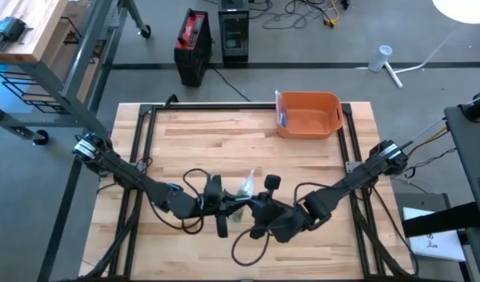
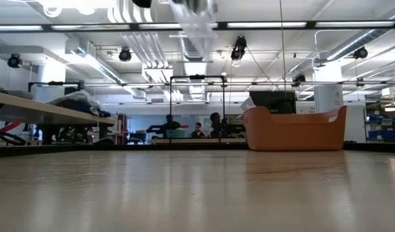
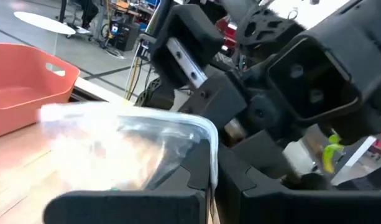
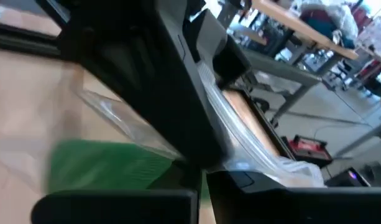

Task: Roll bandage
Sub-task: Put the rolled green bandage inside the transparent zip bag

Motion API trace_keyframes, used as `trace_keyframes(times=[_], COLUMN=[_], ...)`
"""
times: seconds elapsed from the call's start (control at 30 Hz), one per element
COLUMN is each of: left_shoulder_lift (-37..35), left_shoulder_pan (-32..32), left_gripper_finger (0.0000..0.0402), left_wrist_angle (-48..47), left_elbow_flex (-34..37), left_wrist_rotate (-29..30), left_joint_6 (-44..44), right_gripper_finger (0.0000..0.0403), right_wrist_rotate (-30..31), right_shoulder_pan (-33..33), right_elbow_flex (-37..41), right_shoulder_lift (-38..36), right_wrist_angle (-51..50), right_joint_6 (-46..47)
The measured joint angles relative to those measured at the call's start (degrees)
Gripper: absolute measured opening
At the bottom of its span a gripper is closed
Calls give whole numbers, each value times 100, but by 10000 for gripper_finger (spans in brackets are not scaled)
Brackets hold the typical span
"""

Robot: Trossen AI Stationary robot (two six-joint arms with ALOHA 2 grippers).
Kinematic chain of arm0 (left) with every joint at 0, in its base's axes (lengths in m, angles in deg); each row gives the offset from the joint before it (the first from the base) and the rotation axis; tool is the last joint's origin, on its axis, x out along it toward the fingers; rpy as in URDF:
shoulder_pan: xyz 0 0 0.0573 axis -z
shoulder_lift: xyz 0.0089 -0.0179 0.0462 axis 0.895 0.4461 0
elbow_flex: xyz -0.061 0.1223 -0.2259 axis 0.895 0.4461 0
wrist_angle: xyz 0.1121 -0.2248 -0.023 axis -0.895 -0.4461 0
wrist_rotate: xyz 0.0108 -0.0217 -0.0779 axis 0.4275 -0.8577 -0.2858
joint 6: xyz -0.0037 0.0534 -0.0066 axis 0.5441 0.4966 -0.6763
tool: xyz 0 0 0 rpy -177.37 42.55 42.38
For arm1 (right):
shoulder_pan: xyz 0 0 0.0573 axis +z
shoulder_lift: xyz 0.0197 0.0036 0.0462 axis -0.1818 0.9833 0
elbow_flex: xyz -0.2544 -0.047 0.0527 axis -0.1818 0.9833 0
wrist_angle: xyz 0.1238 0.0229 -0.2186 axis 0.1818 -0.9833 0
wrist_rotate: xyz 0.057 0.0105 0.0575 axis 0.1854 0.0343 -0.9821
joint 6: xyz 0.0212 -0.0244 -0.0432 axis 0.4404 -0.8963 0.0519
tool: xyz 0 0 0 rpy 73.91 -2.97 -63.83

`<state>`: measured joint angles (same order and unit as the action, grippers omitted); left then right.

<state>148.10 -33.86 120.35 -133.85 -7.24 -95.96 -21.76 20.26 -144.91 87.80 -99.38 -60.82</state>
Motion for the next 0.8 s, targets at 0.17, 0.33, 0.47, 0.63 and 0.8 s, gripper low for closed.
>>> trace_keyframes(times=[0.17, 0.33, 0.47, 0.63, 0.8], left_shoulder_lift=[167, 324, 347, 355, 4], left_shoulder_pan=[5, 33, 61, 102, 178], left_gripper_finger=[0, 0, 0, 0, 0], left_wrist_angle=[198, 261, 429, 667, 279], left_elbow_flex=[-190, -375, -392, -390, -207], left_wrist_rotate=[-268, -271, -288, -355, -418], left_joint_6=[56, 127, 159, 442, 510], right_gripper_finger=[13, 14, 14, 14, 14], right_wrist_rotate=[-120, -450, -472, -472, -288], right_shoulder_pan=[-131, -261, -276, -291, -84], right_elbow_flex=[16, 33, 42, 41, 42], right_shoulder_lift=[12, 12, 12, 12, -105], right_wrist_angle=[173, 224, 261, 311, 27], right_joint_6=[-148, -126, -195, -265, -321])
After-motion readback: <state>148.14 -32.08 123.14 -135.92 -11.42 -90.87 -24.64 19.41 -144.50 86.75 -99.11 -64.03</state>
